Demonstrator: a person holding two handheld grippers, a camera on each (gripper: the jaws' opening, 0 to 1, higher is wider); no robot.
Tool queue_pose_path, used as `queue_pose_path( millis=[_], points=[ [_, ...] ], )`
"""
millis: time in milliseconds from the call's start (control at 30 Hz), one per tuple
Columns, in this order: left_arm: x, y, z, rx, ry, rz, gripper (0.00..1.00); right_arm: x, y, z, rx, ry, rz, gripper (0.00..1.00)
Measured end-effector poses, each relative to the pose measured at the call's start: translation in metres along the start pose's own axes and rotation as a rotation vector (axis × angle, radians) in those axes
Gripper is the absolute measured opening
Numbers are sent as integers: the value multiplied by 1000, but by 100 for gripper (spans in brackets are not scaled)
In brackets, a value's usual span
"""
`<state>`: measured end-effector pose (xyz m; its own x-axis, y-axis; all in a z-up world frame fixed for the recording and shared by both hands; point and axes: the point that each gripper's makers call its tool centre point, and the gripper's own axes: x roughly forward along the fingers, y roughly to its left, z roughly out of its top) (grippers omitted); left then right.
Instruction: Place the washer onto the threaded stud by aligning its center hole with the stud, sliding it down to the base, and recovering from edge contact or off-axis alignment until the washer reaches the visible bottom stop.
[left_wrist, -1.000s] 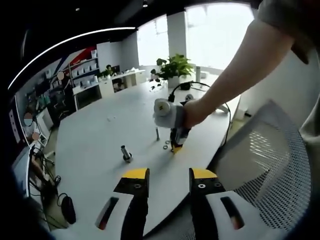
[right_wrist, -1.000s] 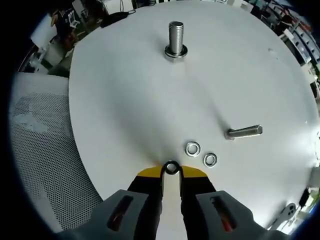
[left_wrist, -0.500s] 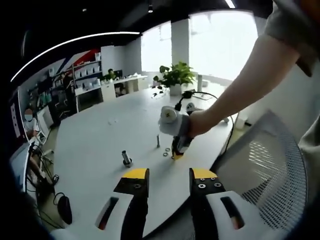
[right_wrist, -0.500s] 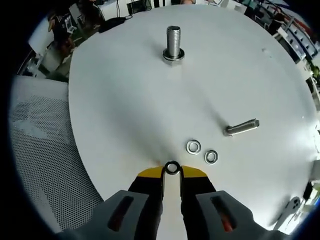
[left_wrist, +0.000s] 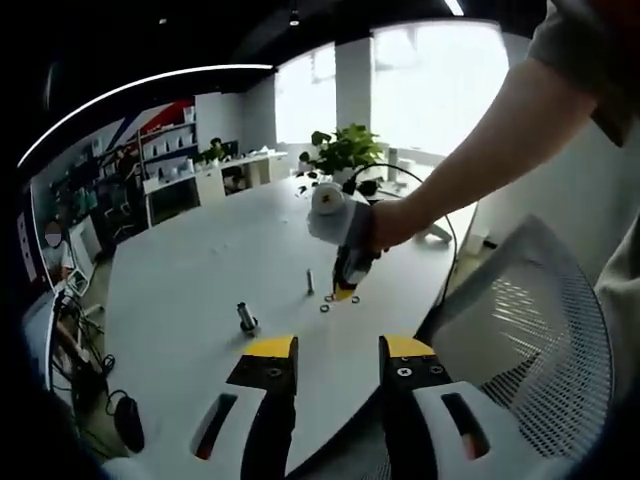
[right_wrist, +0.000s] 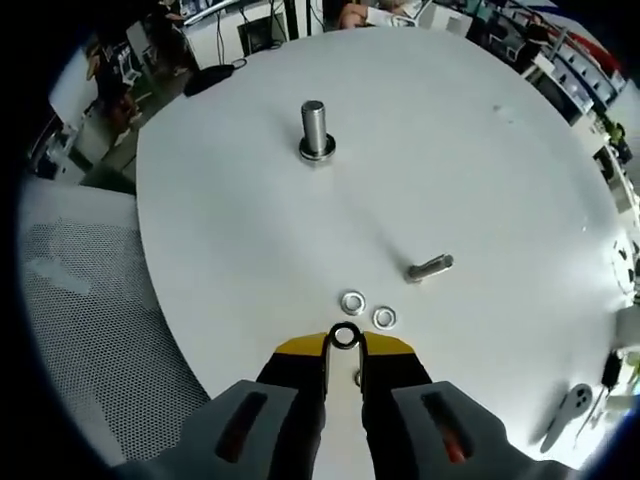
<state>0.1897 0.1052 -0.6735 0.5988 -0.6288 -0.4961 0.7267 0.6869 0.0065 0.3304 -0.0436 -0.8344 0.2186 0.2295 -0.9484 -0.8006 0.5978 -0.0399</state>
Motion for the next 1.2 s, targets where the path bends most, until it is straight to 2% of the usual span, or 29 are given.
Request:
queue_pose_path(
  millis=[267,667,767,1200],
  points=[
    [-2,3,3,-5,-17,9,30,-10,-19,13,5,-20,-31,12],
    [0,2,-1,-5,3,3,30,-17,-43,23,24,-35,-71,12],
    [0,1,-2,1,7,2,30,-19,-48,30,28,-54,-81,12],
    [1,3,-4,2,18,13,30,-14,-56,51,-6,-68,-91,13]
  ],
)
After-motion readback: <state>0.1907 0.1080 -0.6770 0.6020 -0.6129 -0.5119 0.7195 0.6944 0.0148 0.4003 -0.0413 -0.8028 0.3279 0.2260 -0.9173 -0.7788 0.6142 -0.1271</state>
